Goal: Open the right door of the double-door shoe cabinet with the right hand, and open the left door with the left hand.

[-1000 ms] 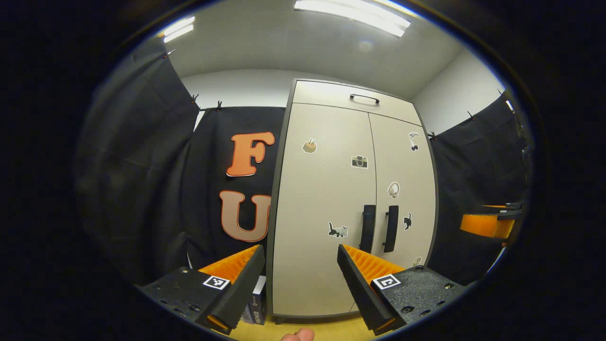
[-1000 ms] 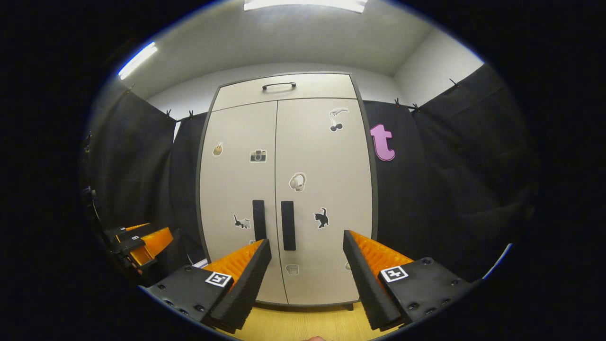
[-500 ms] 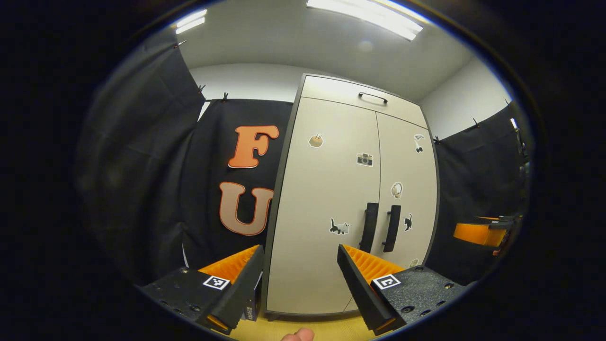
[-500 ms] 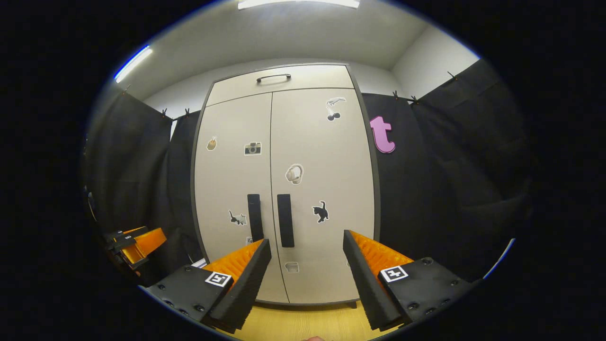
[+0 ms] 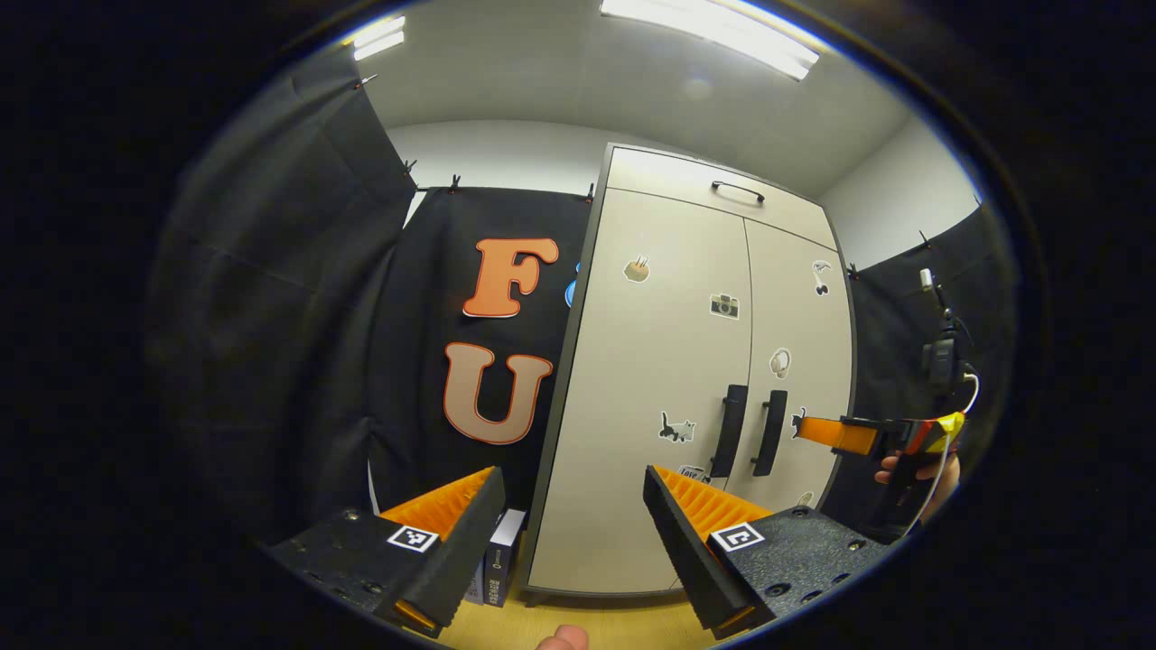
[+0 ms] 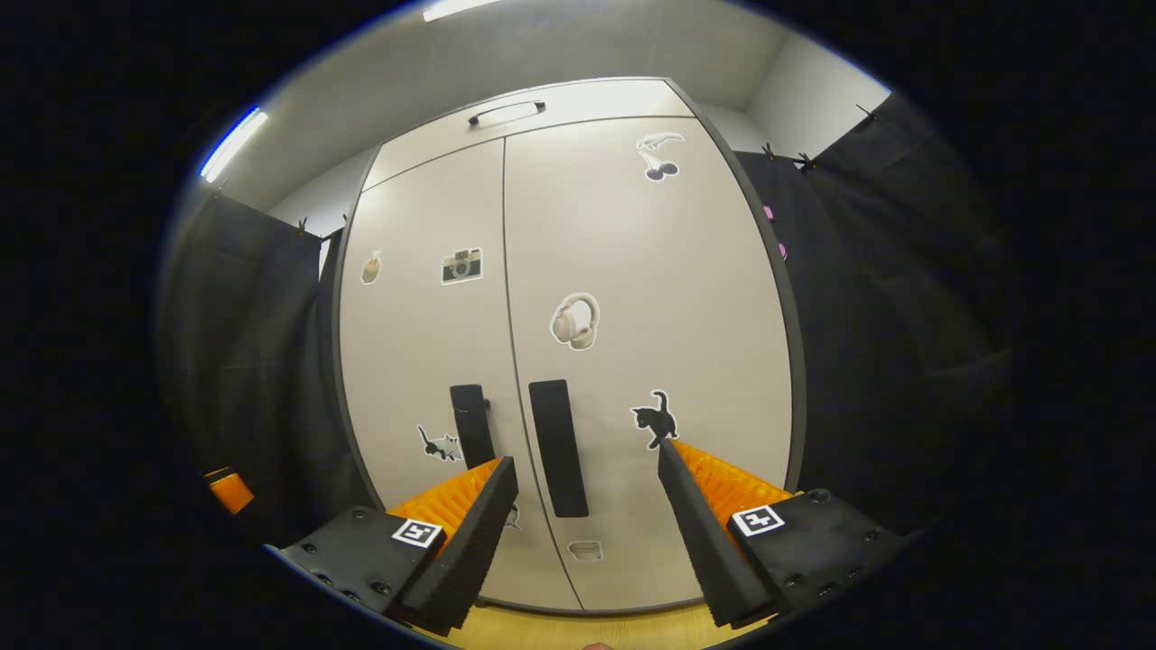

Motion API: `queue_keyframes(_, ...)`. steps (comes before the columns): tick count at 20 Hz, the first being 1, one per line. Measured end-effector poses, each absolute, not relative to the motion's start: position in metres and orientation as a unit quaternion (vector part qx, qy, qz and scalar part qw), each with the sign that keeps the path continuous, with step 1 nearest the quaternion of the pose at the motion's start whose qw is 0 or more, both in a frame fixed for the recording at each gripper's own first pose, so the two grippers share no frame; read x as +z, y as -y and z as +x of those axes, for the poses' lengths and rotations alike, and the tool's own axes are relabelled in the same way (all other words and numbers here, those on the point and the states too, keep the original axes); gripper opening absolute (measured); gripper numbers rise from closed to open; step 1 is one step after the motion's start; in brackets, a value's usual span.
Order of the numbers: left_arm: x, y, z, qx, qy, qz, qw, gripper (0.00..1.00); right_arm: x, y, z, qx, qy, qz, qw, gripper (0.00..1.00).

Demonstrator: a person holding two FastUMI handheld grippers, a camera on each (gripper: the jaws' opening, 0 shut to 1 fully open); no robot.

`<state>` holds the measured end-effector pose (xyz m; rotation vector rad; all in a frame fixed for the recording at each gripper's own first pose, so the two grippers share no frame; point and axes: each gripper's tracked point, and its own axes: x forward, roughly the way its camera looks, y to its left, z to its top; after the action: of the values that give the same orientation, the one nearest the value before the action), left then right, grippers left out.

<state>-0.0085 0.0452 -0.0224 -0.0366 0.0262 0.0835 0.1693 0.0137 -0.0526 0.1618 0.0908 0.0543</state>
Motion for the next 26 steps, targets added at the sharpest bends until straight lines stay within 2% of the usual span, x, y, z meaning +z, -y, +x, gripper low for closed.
queue_keyframes(1, -0.023, -0.049, -0.011, 0.046, -0.014, -0.018, 0.999, 0.94, -0.055, -0.016, 0.181, 0.031, -0.045, 0.086, 0.995, 1.00)
queue_keyframes(2, -0.022, -0.053, -0.013, 0.051, -0.014, -0.018, 0.998, 0.94, -0.056, -0.017, 0.190, 0.030, -0.045, 0.088, 0.995, 0.92)
queue_keyframes(3, -0.023, -0.057, -0.015, 0.056, -0.013, -0.016, 0.998, 0.94, -0.059, -0.018, 0.198, 0.028, -0.048, 0.088, 0.995, 0.88)
queue_keyframes(4, -0.023, -0.060, -0.017, 0.061, -0.013, -0.014, 0.998, 0.94, -0.064, -0.019, 0.205, 0.026, -0.052, 0.088, 0.994, 0.97)
queue_keyframes(9, -0.035, -0.073, -0.022, 0.077, -0.025, -0.004, 0.997, 0.94, -0.078, -0.029, 0.230, 0.033, -0.066, 0.075, 0.994, 0.96)
queue_keyframes(16, -0.056, -0.077, -0.017, 0.076, -0.045, -0.001, 0.996, 0.95, -0.082, -0.029, 0.241, 0.015, -0.052, 0.032, 0.998, 0.80)
queue_keyframes(17, -0.056, -0.076, -0.016, 0.074, -0.044, 0.002, 0.996, 0.94, -0.085, -0.033, 0.244, 0.026, -0.052, 0.025, 0.998, 0.73)
queue_keyframes(19, -0.056, -0.070, -0.013, 0.065, -0.040, 0.002, 0.997, 0.94, -0.086, -0.044, 0.239, 0.051, -0.060, 0.032, 0.996, 0.72)
queue_keyframes(20, -0.056, -0.066, -0.011, 0.057, -0.038, -0.002, 0.998, 0.95, -0.089, -0.047, 0.239, 0.057, -0.069, 0.040, 0.995, 0.56)
queue_keyframes(21, -0.057, -0.062, -0.011, 0.051, -0.038, -0.005, 0.998, 0.95, -0.087, -0.047, 0.239, 0.063, -0.067, 0.044, 0.995, 0.44)
queue_keyframes(22, -0.058, -0.060, -0.010, 0.048, -0.040, -0.007, 0.998, 0.95, -0.090, -0.046, 0.237, 0.069, -0.079, 0.049, 0.993, 0.39)
queue_keyframes(24, -0.059, -0.057, -0.009, 0.046, -0.042, -0.011, 0.998, 0.95, -0.090, -0.047, 0.238, 0.075, -0.086, 0.052, 0.992, 0.38)
queue_keyframes(25, -0.060, -0.056, -0.009, 0.045, -0.043, -0.014, 0.998, 0.95, -0.091, -0.047, 0.238, 0.076, -0.089, 0.050, 0.992, 0.33)
queue_keyframes(26, -0.060, -0.055, -0.010, 0.044, -0.045, -0.016, 0.998, 0.95, -0.091, -0.047, 0.236, 0.077, -0.091, 0.050, 0.992, 0.33)
